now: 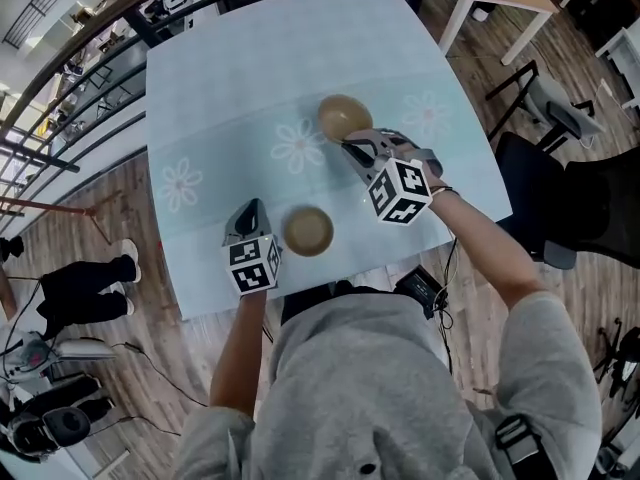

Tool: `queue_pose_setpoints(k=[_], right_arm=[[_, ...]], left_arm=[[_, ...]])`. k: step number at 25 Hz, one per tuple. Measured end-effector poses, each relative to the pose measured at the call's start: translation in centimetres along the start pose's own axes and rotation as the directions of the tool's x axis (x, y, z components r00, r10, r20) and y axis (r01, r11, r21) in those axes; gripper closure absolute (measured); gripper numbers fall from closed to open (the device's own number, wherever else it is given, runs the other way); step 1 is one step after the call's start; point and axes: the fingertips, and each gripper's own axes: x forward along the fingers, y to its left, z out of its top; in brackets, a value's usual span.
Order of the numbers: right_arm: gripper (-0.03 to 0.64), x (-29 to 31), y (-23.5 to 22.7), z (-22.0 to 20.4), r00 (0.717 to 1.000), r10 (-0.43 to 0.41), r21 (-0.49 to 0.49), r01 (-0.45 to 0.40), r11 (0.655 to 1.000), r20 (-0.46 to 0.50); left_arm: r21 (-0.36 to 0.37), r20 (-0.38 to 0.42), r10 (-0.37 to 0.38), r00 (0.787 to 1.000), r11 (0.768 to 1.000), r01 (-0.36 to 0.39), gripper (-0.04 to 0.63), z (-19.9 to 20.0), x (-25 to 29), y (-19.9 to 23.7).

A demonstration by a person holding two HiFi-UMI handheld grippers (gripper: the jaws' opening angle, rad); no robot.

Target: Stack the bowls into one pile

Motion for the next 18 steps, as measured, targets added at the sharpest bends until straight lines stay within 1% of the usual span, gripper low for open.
queue_pose_setpoints(k=[3,10,14,18], right_arm=[[0.581,-0.8,2.1,0.8,0.999,0.028,-0.01,-0.027,1.0,0.02],[0.583,-1.4,6.3,2.8,0.995,0.087,-0.036,-0.086,0.996,0.053],[0.583,-1.2,8.8,2.8,0.993,0.114,-0.029,-0.112,0.993,0.04],[0.583,-1.6,12.0,3.8,0.99,0.14,-0.019,-0.14,0.99,0.028]], left_arm=[[-0.005,-0.008,0.0,1.0,1.0,0.0,0.575,-0.9,-0.9,-0.3],[0.003,-0.002,0.003,1.0,1.0,-0.003,0.575,-1.4,-2.3,0.1],[-0.004,-0.001,-0.012,1.0,1.0,0.012,0.575,-2.0,-2.8,0.0],[-0.014,-0.004,-0.025,1.0,1.0,0.025,0.575,-3.1,-4.6,0.4]])
